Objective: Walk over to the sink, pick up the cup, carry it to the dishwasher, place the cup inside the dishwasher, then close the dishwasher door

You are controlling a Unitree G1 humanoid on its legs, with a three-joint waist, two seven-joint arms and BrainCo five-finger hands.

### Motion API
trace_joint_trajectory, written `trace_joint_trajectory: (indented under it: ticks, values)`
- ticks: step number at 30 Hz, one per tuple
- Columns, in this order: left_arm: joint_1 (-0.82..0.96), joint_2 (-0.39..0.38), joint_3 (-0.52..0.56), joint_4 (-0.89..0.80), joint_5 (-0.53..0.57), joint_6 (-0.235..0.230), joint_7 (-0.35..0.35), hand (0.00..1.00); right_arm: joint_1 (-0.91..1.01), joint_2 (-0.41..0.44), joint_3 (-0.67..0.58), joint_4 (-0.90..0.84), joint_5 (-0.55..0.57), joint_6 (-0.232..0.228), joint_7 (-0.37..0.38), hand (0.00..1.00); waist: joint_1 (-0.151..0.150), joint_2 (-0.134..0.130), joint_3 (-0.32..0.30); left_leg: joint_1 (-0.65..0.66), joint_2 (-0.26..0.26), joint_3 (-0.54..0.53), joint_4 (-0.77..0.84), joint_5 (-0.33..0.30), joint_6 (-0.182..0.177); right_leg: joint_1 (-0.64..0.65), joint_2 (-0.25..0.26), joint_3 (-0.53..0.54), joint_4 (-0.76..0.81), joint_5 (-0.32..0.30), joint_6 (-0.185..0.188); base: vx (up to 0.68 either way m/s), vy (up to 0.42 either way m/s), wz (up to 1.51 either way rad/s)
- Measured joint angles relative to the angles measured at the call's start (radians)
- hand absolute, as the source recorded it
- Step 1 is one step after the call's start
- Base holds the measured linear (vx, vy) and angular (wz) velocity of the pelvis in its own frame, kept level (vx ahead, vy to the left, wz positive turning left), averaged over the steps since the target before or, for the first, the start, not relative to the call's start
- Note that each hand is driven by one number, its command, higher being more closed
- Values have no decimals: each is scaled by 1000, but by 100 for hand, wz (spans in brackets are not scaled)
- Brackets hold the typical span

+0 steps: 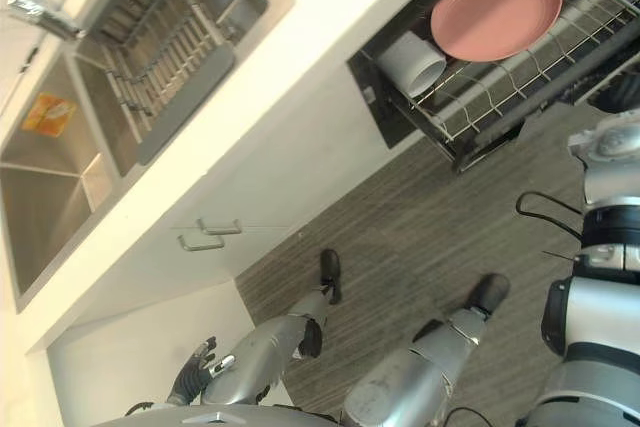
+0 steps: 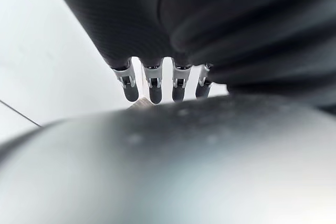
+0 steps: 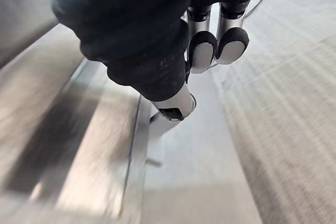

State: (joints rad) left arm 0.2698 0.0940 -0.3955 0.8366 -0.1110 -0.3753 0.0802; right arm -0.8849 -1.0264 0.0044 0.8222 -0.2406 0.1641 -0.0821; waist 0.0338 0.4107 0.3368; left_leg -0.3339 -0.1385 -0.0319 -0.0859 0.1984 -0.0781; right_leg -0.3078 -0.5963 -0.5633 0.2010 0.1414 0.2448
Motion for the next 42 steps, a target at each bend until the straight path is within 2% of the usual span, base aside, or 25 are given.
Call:
trace_joint_trajectory:
  ticks: [1,3,7,8,9,12,15,19,21,22,23,24,26,27,28,29,30,31,33,35,37,39,40,41,42]
  values:
    - [11,0,0,1,13,-8,1,0,-36,1,23,48,1,-8,7,100,17,7,-6,3,-6,-21,0,8,10,19,-14,-29,26,-15,0,18,-43,72]
    - [34,1,0,5,36,-25,7,0,-73,0,61,81,34,-16,15,100,30,27,-22,7,-21,-43,5,23,12,45,-45,-72,73,-44,8,39,-59,71]
    - [61,1,0,12,75,-52,30,0,-129,43,47,154,247,-57,27,100,61,35,-30,41,-58,-90,5,43,39,115,-100,-136,146,-90,24,41,-61,47]
    - [63,1,0,12,79,-61,31,0,-137,45,50,163,268,-65,23,100,65,36,-30,43,-61,-97,6,43,39,123,-102,-141,149,-93,27,38,-80,40]
    - [69,1,0,12,87,-75,41,0,-141,43,34,221,300,-82,14,100,63,34,-29,46,-63,-110,6,45,43,142,-103,-164,150,-96,25,30,-82,24]
    - [70,2,2,14,95,-86,42,0,-141,51,29,231,311,-95,12,100,61,34,-28,57,-63,-111,6,46,43,155,-103,-167,151,-100,28,4,-84,6]
    - [71,2,4,16,95,-89,38,0,-138,82,21,232,292,-115,14,100,35,33,-28,83,-55,-112,5,33,37,193,-93,-186,144,-109,26,-25,-99,-1]
    - [72,1,29,26,95,-89,38,0,-49,119,-66,194,290,-194,16,100,20,15,-13,115,-21,-93,5,23,51,252,-45,-210,106,-105,21,-27,-107,0]
    - [72,-1,86,38,35,-85,20,0,52,155,-144,126,320,-235,15,100,15,-14,11,130,3,-70,1,20,53,276,-17,-219,82,-103,18,-3,-116,-7]
    - [68,-4,156,51,-104,-55,-31,0,127,202,-215,75,362,-268,14,100,13,-46,37,144,17,-65,-1,15,50,294,3,-220,66,-103,16,19,-127,-12]
    - [53,-15,278,83,-265,4,-97,0,207,267,-295,41,405,-302,10,100,8,-87,58,158,31,-64,-1,9,46,316,23,-228,50,-104,13,31,-128,-9]
    - [45,-18,339,97,-326,27,-119,0,245,303,-331,33,419,-315,8,100,7,-109,63,161,36,-65,-1,9,45,323,29,-234,47,-103,12,61,-134,4]
    - [34,-12,508,105,-459,85,-177,0,403,442,-404,20,474,-359,-13,100,6,-205,72,159,55,-71,0,10,46,346,61,-262,25,-104,9,105,-139,15]
    - [29,-10,530,95,-478,97,-186,0,436,477,-412,22,481,-360,-26,100,7,-229,72,156,60,-71,0,10,45,348,68,-267,20,-104,6,115,-117,19]
    - [15,-8,564,84,-496,121,-198,0,490,543,-420,50,493,-366,-40,100,10,-266,65,145,73,-70,5,12,40,348,90,-268,6,-106,-19,106,-103,15]
    - [2,-7,579,80,-498,137,-203,0,510,569,-425,77,507,-366,-42,100,12,-283,65,140,83,-70,5,13,39,348,107,-268,-5,-101,-33,85,-89,16]
    - [-33,-1,614,80,-526,180,-220,0,563,644,-465,152,525,-368,-50,100,25,-334,64,132,106,-72,5,10,29,351,145,-264,-34,-94,-72,73,-83,8]
    - [-47,5,624,80,-553,207,-226,0,586,676,-488,170,525,-373,-52,100,30,-354,62,132,114,-74,5,7,25,358,162,-261,-55,-85,-84,62,-73,2]
    - [-92,17,676,103,-640,300,-231,0,693,785,-531,225,523,-400,-53,100,36,-423,44,140,133,-73,1,-17,6,374,203,-226,-96,-58,-122,54,-49,-6]
    - [-116,21,702,132,-650,337,-221,0,792,854,-542,227,522,-405,-53,100,25,-461,22,146,149,-46,-1,-33,17,377,204,-189,-70,-56,-126,34,-29,14]
    - [-129,18,705,138,-606,353,-195,0,865,901,-547,227,522,-400,-53,100,4,-468,17,168,180,-31,-1,-39,17,366,206,-136,16,-33,-157,32,-20,15]
    - [-129,17,703,143,-568,356,-161,0,913,935,-548,227,511,-391,-52,100,2,-474,9,203,216,-1,-2,-78,5,333,205,-74,117,23,-236,46,19,-11]
    - [-130,23,696,158,-549,355,-139,0,944,972,-545,222,508,-380,-51,0,-2,-511,-13,215,206,52,50,-123,-7,306,179,5,159,74,-270,192,175,-3]
    - [-124,15,665,175,-533,355,-121,0,988,982,-539,209,496,-373,-48,0,-6,-506,-13,219,196,89,208,-217,71,259,163,159,304,100,-263,182,185,7]
    - [-124,16,662,176,-530,355,-117,0,997,990,-537,212,491,-369,-48,0,-10,-500,-15,221,196,81,213,-221,74,252,173,190,323,79,-242,144,152,50]
